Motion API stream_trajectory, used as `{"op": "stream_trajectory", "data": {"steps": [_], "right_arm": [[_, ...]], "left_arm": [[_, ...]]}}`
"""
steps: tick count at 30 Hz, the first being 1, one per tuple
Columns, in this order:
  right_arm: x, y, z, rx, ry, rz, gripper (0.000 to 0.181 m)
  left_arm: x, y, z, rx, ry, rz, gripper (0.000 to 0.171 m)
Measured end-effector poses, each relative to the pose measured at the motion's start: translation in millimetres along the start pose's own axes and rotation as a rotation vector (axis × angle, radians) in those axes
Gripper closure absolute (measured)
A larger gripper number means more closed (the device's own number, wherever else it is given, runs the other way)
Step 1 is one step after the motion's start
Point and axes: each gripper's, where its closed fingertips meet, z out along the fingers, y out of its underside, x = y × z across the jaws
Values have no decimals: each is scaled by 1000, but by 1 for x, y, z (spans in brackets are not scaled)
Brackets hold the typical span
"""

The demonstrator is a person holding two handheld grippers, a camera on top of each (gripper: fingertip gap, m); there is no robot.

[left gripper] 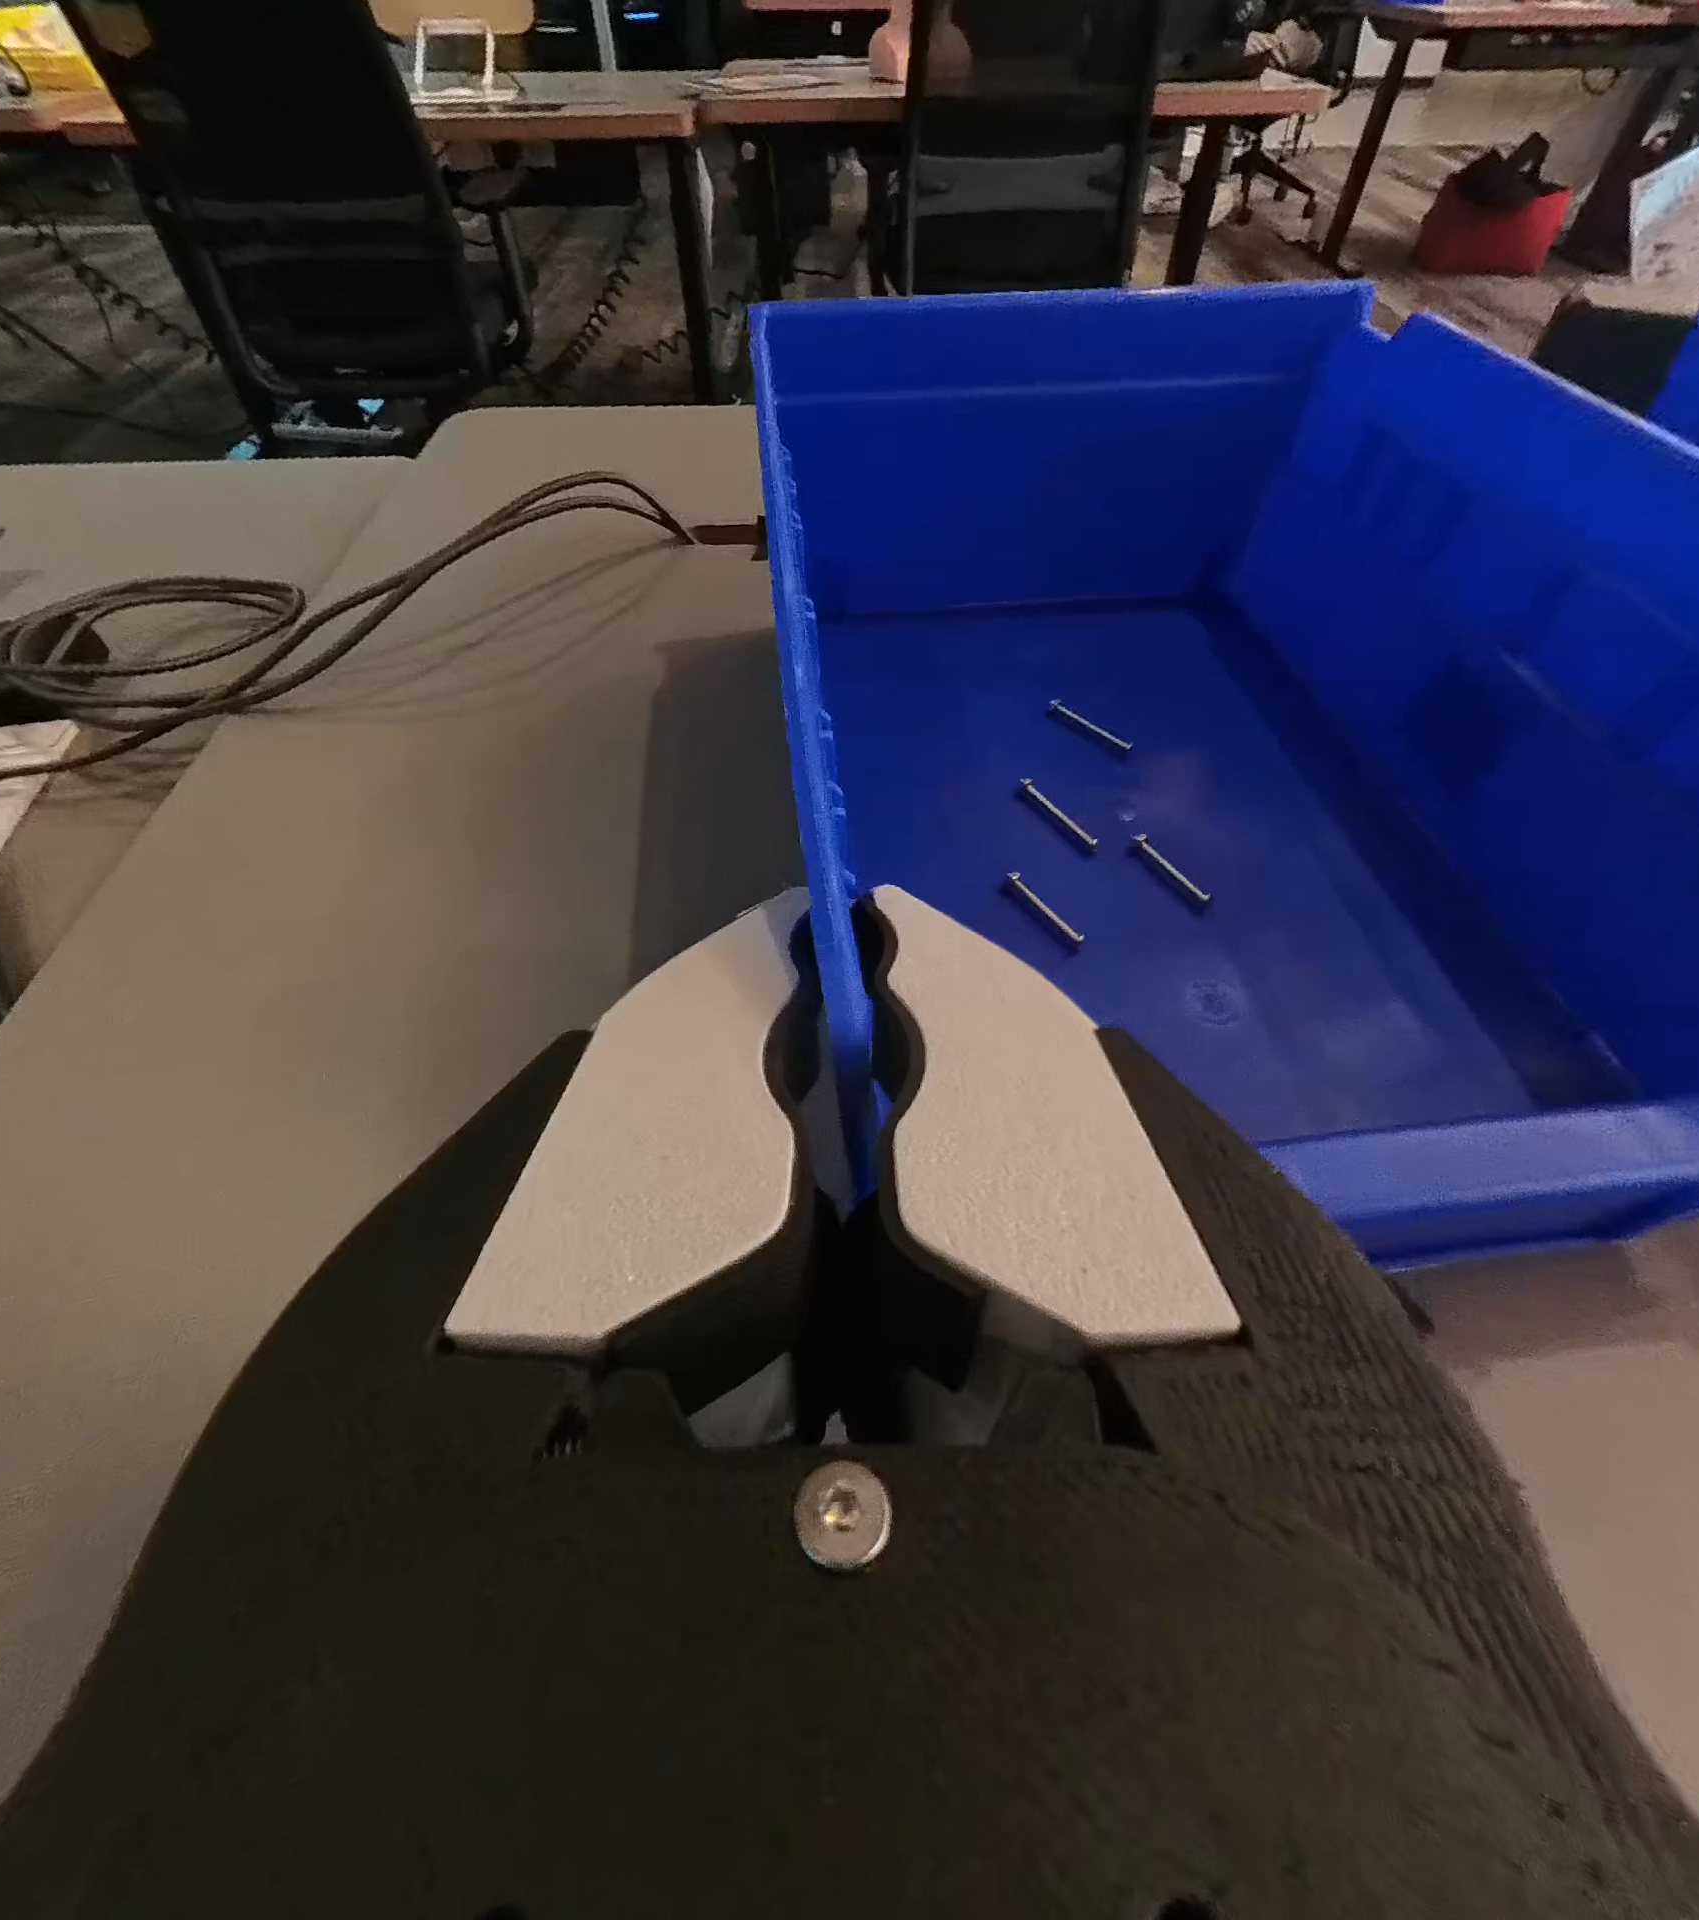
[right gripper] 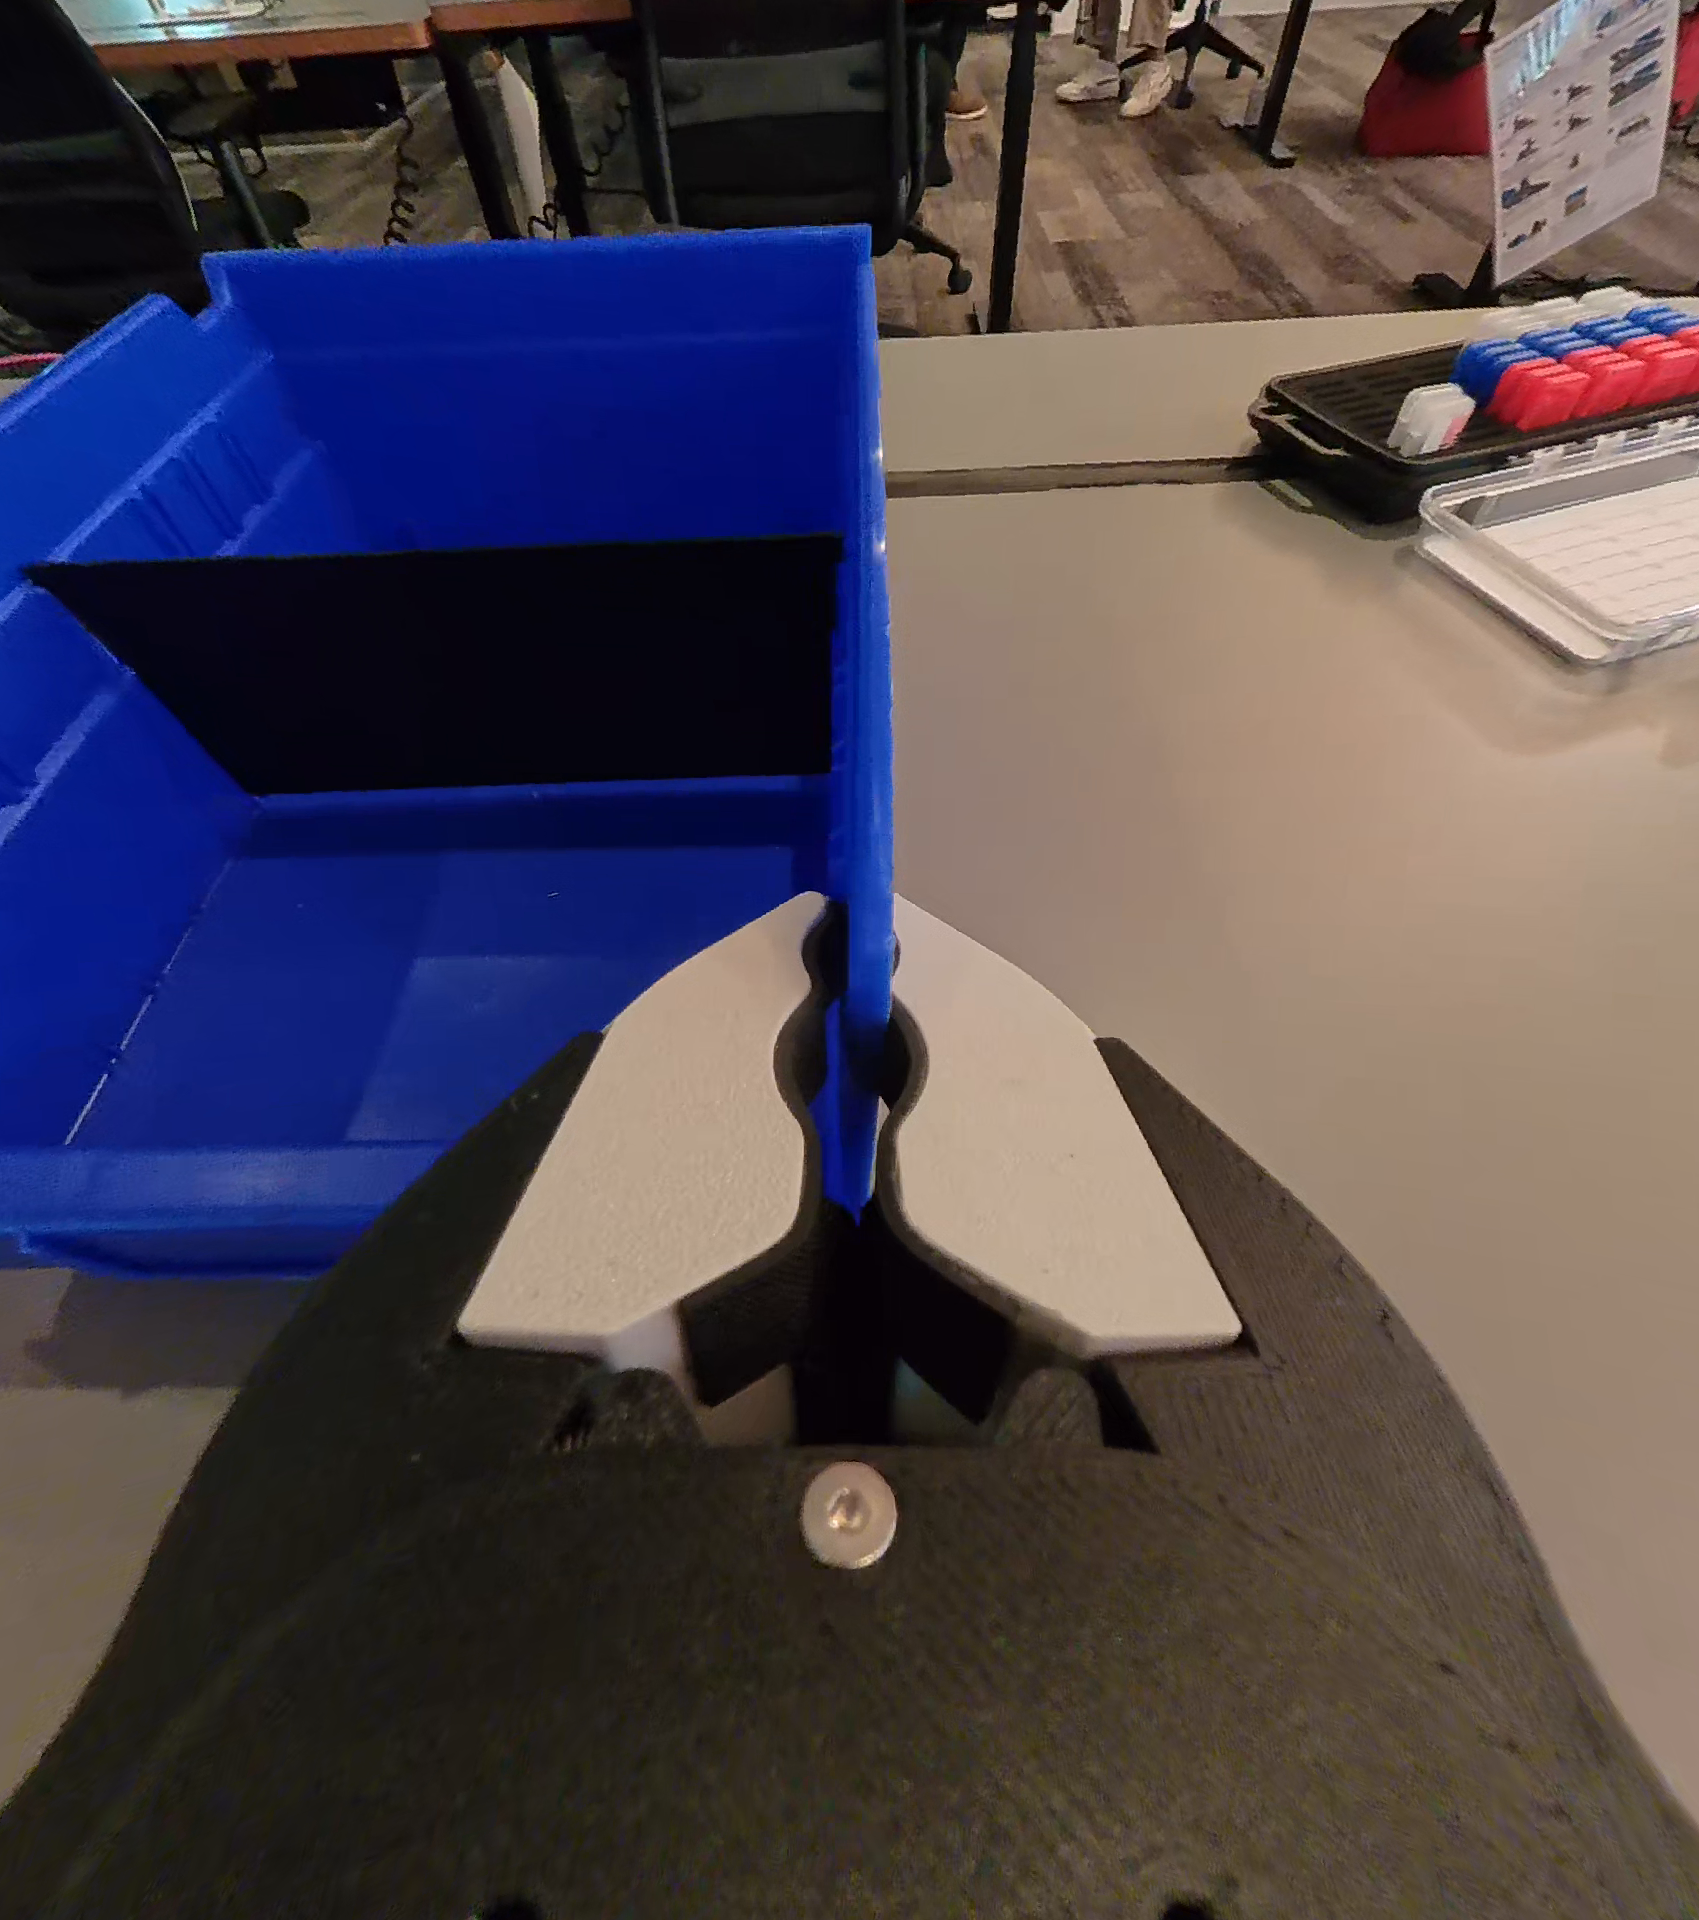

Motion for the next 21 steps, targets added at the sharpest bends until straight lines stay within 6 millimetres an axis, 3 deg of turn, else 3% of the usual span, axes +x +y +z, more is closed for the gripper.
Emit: {"op": "stream_trajectory", "data": {"steps": [8,15,21], "right_arm": [[-1,-1,2,20,-8,-8,178],[-5,-12,-5,80,-70,-14,154],[6,-17,-16,109,-50,-17,144]], "left_arm": [[-4,-2,7,21,-39,45,164],[-7,-1,7,27,-17,-1,127],[-21,-6,-5,40,-26,1,119]]}}
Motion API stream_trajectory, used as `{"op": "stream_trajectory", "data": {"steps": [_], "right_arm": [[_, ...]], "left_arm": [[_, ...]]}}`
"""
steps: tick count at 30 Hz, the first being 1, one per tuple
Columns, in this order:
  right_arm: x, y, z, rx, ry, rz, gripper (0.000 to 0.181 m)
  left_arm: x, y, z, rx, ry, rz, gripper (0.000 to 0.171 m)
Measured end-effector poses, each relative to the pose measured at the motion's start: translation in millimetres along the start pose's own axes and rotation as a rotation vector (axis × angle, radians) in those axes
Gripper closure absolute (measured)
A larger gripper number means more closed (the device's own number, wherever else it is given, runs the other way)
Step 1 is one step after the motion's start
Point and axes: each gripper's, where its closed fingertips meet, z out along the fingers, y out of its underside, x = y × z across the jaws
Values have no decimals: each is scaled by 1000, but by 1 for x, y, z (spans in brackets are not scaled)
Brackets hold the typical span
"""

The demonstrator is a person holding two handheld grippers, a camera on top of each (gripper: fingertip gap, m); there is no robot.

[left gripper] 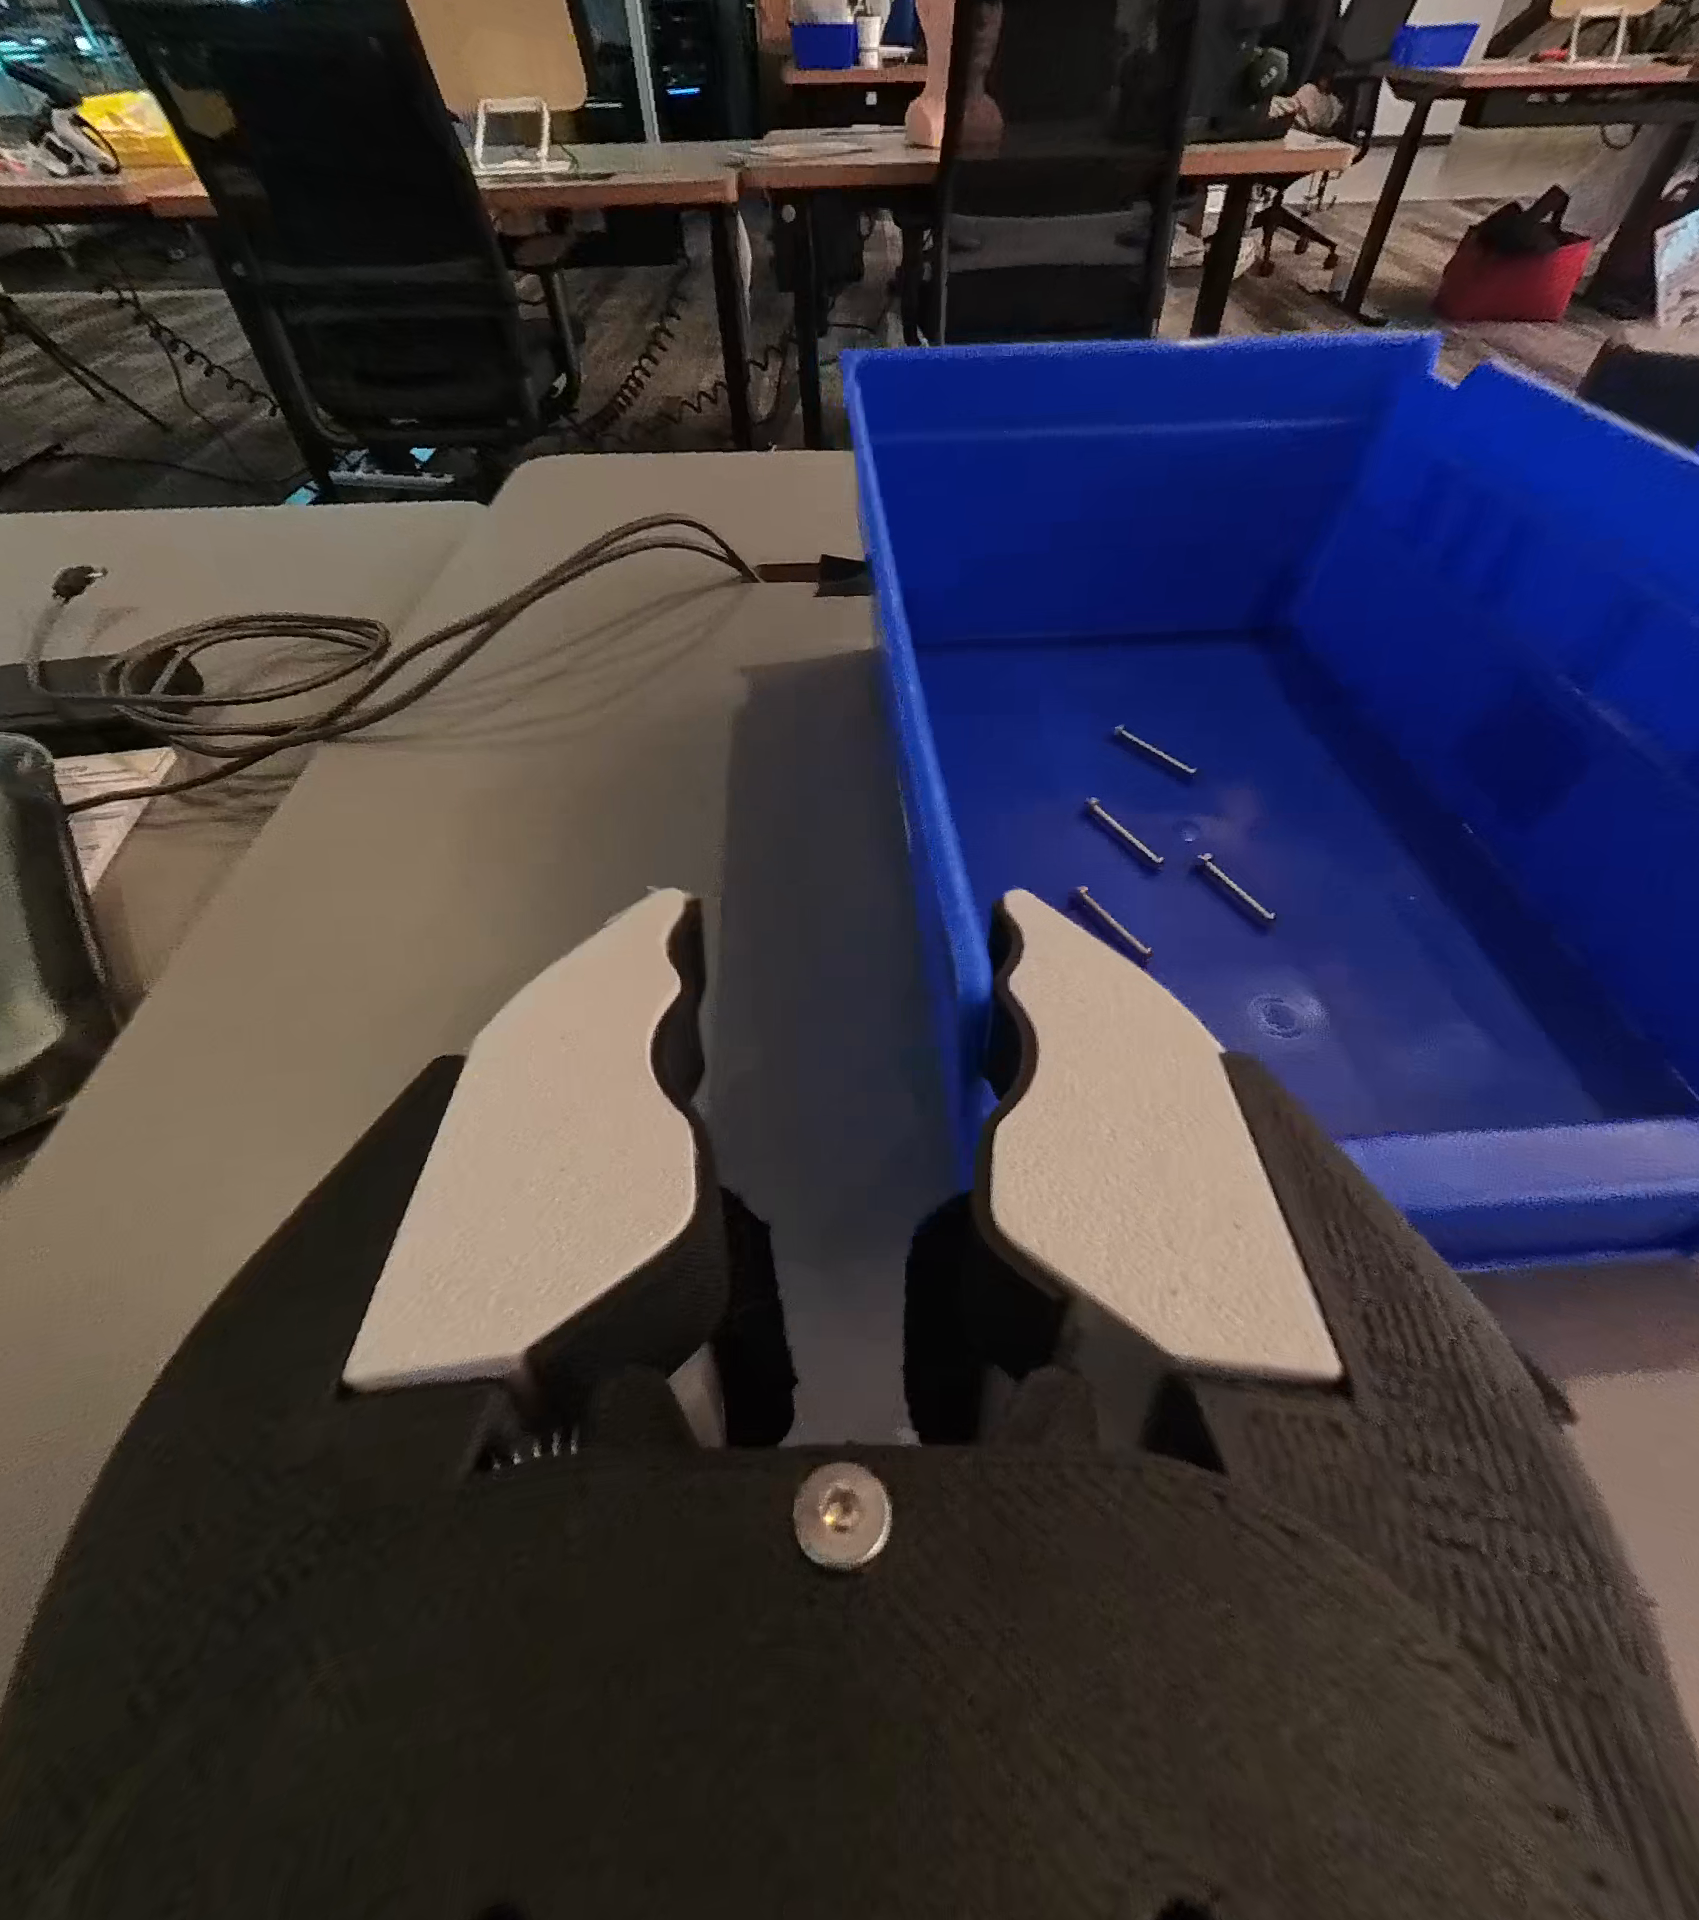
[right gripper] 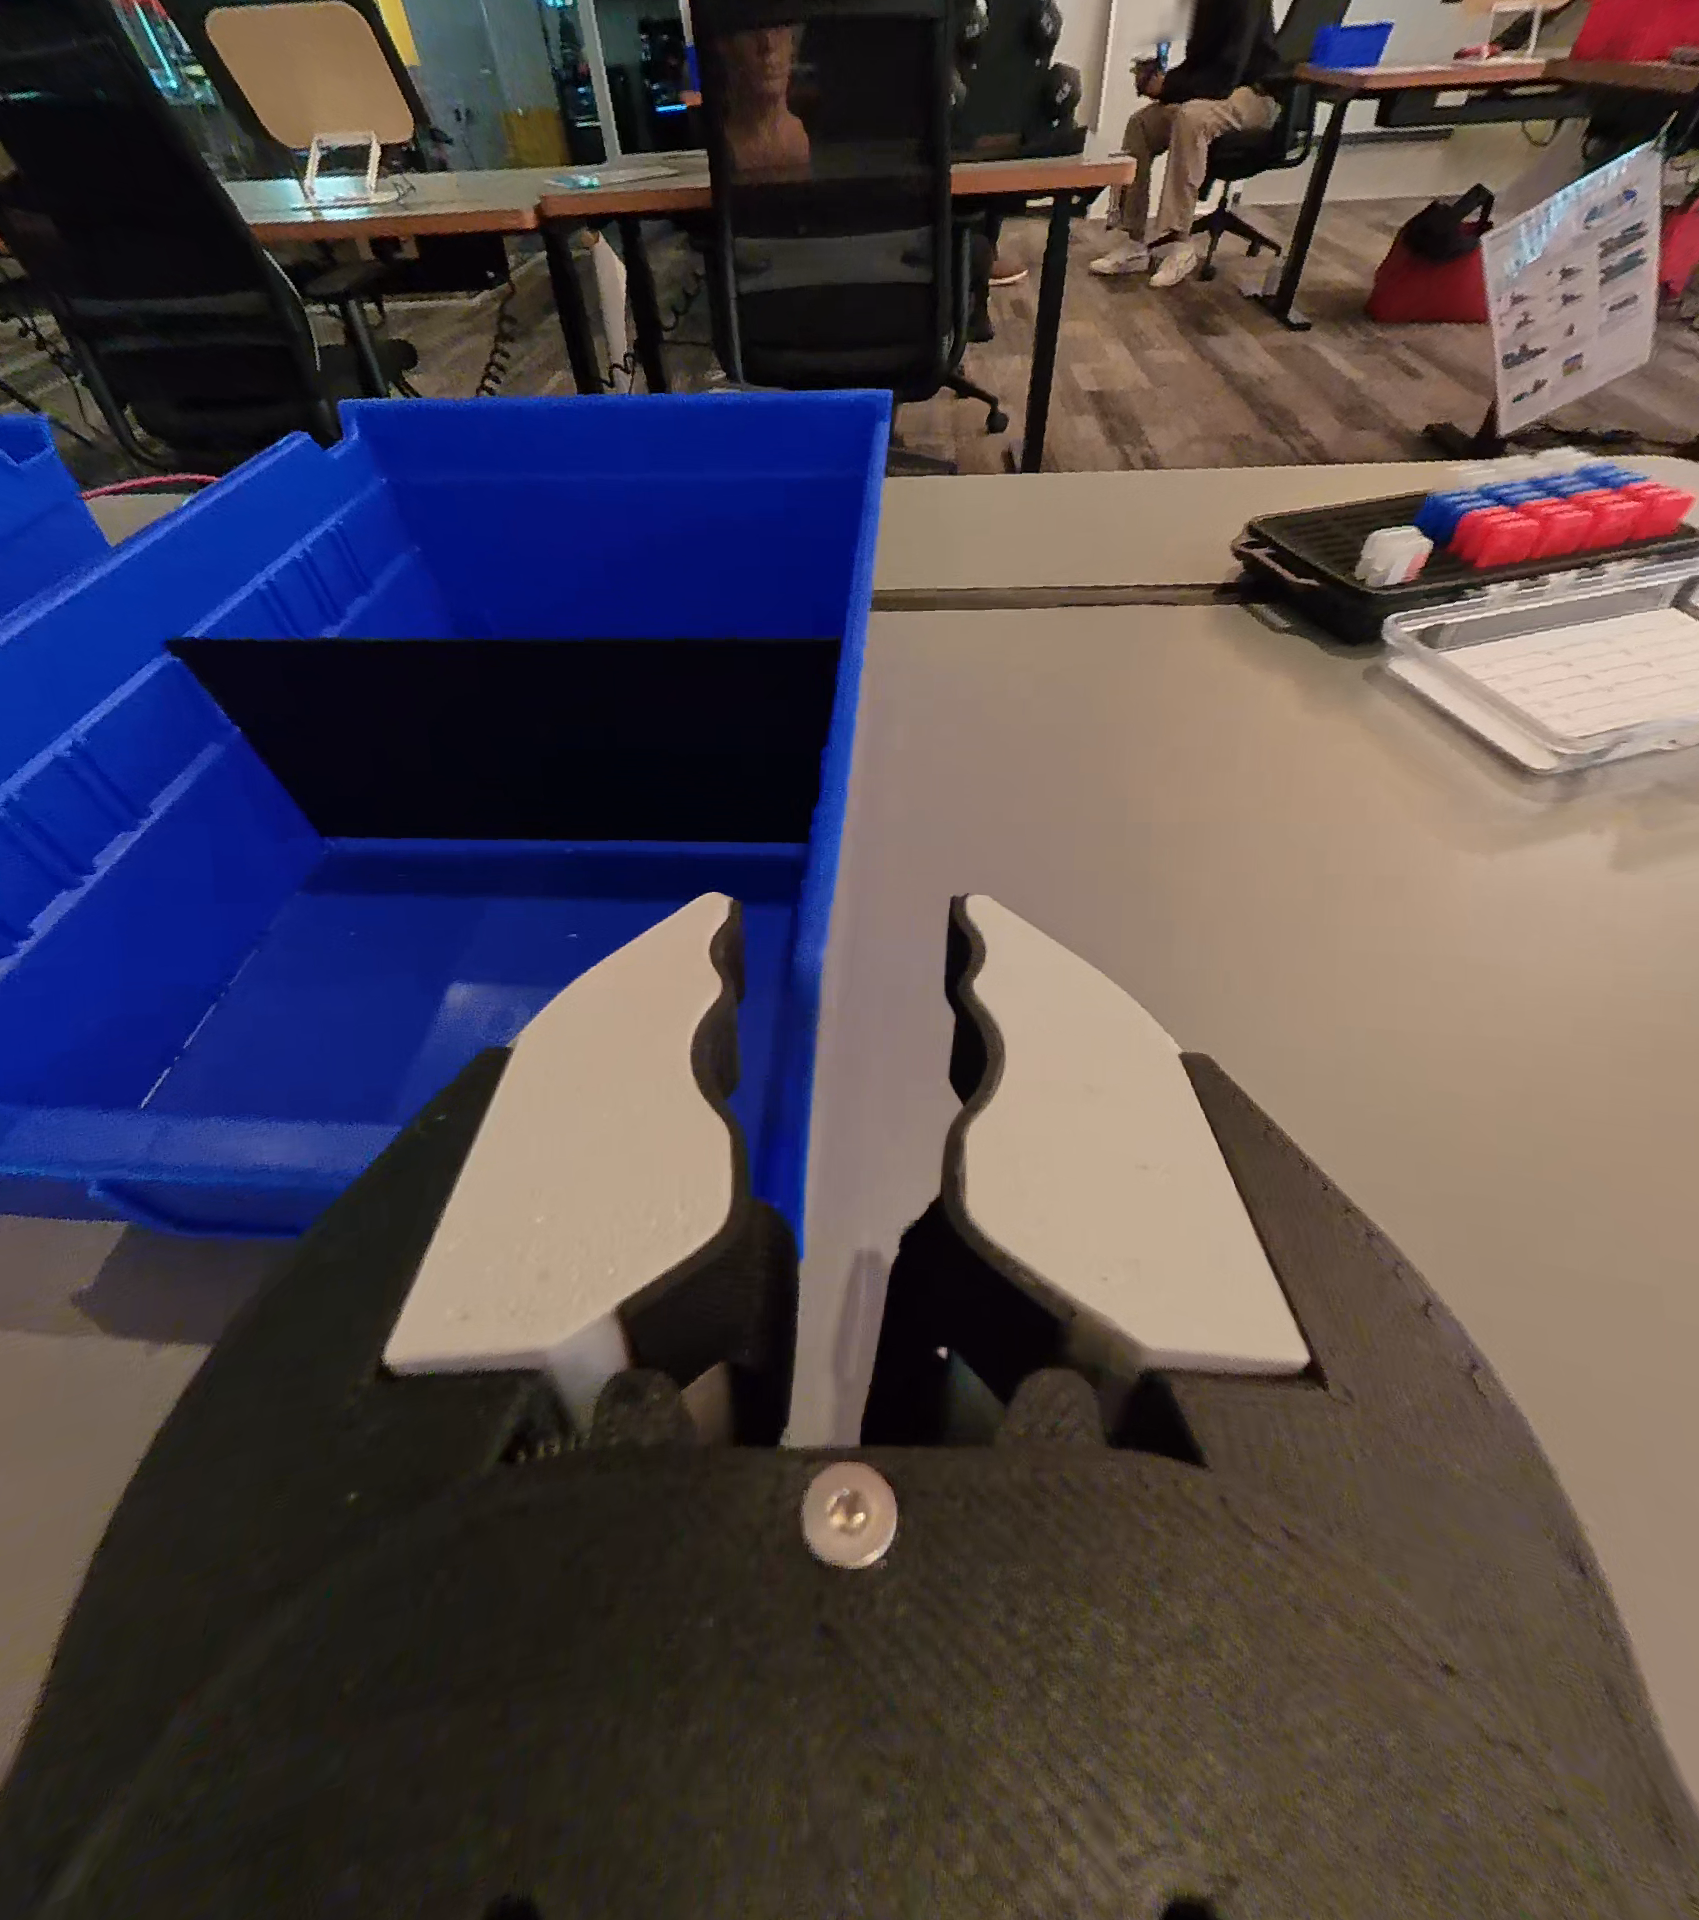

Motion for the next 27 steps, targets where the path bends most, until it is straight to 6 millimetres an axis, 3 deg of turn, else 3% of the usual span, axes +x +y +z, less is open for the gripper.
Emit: {"op": "stream_trajectory", "data": {"steps": [5,8,10,13,18,20,24,27], "right_arm": [[15,-6,-28,60,30,4,133],[17,-13,-52,102,33,-25,131],[12,-12,-64,112,16,-41,131],[-1,-7,-75,115,-17,-64,133],[-28,6,-82,99,-88,-93,136],[-36,9,-84,93,-98,-120,137],[-46,16,-83,75,-131,-125,137],[-49,15,-80,73,-145,-123,137]], "left_arm": [[-13,-11,-25,10,2,24,108],[-18,-27,-56,29,26,-10,107],[-10,-36,-77,35,81,-35,104],[30,-73,-96,62,195,35,109],[121,-202,-100,171,362,164,111],[152,-241,-97,193,367,258,111],[197,-283,-103,220,431,298,111],[205,-283,-98,198,426,316,111]]}}
